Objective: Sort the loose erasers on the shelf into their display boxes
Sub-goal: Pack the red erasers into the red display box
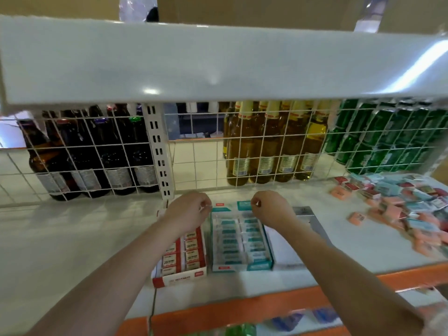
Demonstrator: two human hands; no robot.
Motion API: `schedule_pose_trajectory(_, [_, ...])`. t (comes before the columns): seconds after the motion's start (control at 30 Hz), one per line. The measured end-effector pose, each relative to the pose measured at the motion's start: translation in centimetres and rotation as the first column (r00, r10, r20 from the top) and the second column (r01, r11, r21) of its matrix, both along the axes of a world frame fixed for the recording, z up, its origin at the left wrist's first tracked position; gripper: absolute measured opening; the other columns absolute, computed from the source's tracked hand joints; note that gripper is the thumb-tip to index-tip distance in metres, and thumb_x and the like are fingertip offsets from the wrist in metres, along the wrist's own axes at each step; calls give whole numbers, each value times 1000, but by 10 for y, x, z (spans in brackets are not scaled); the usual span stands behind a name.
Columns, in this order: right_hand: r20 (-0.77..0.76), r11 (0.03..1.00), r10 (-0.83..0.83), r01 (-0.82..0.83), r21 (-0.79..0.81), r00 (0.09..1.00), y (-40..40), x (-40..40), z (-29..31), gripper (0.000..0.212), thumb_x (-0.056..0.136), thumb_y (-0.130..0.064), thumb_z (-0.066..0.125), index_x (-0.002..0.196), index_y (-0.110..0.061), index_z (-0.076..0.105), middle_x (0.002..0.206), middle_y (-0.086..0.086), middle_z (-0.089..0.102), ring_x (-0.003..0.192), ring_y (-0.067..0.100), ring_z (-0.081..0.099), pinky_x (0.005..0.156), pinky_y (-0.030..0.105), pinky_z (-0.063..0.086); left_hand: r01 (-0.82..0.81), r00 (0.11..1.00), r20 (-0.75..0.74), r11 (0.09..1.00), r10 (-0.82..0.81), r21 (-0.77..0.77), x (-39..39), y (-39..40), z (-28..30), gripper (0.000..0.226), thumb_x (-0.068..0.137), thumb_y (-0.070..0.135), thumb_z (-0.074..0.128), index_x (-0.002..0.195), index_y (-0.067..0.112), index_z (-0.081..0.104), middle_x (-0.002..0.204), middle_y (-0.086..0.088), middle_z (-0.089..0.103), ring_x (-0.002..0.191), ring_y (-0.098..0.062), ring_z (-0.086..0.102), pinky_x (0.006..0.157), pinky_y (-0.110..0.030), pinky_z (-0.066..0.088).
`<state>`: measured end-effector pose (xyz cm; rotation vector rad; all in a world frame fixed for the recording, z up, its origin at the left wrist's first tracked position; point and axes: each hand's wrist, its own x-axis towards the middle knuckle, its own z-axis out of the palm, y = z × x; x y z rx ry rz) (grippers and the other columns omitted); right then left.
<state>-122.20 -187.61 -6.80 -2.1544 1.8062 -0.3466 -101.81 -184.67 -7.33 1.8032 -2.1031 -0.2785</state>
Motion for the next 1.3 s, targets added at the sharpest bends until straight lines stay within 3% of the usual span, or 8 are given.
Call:
schedule_pose_trajectory(0.27, [-75, 990, -141, 140, -17, 987, -1, -92, 2, 20, 90, -14, 48, 102, -16, 64, 105, 4, 63, 96, 23, 58, 74, 28, 44, 130, 985, 109, 989, -138, 73, -91, -12, 10, 24, 94, 31, 48, 112, 20, 60, 114, 2, 58, 102, -14, 54, 86, -31, 46])
schedule_pose_trajectory(0.47, [-44, 982, -189, 189, -2, 981, 2, -160, 0, 25, 91, -14, 47, 111, -15, 63, 113, 7, 62, 102, 23, 58, 82, 28, 47, 213, 967, 119, 972, -224, 98, -160, -25, 10, 27, 94, 31, 48, 116, 20, 59, 116, 1, 56, 104, -15, 53, 89, -32, 45])
schedule_pose_trajectory(0.67, [-37, 969, -245, 245, -2, 969, -6, -227, -8, 28, 89, -14, 47, 112, -17, 62, 118, 6, 60, 106, 24, 57, 79, 26, 44, 286, 951, 88, 951, -297, 115, -226, -41, 2, 28, 93, 26, 49, 119, 18, 58, 116, 0, 57, 101, -16, 54, 78, -26, 41])
schedule_pose_trajectory(1.0, [-25, 949, -306, 303, -88, 952, -49, -304, -11, 33, 91, -19, 51, 124, -14, 57, 120, 9, 61, 106, 26, 59, 90, 34, 49, 249, 956, 113, 955, -269, 164, -300, -76, -15, 33, 94, 25, 46, 124, 18, 54, 129, -1, 51, 117, -18, 49, 96, -31, 41])
schedule_pose_trajectory(1.17, [-36, 952, -300, 296, -83, 953, -77, -322, -19, 24, 91, -23, 53, 111, -13, 64, 108, 9, 65, 89, 22, 61, 74, 28, 47, 194, 972, 101, 967, -212, 166, -319, -91, -24, 38, 93, 28, 47, 129, 20, 52, 133, -1, 48, 120, -20, 47, 99, -31, 39])
schedule_pose_trajectory(1.3, [-91, 949, -315, 313, -39, 945, -99, -327, -25, 21, 93, -25, 50, 99, -11, 65, 86, 3, 63, 69, 15, 56, 59, 24, 45, 146, 981, 101, 976, -163, 159, -327, -98, -32, 44, 94, 30, 46, 138, 21, 44, 140, -2, 44, 127, -21, 42, 105, -32, 34])
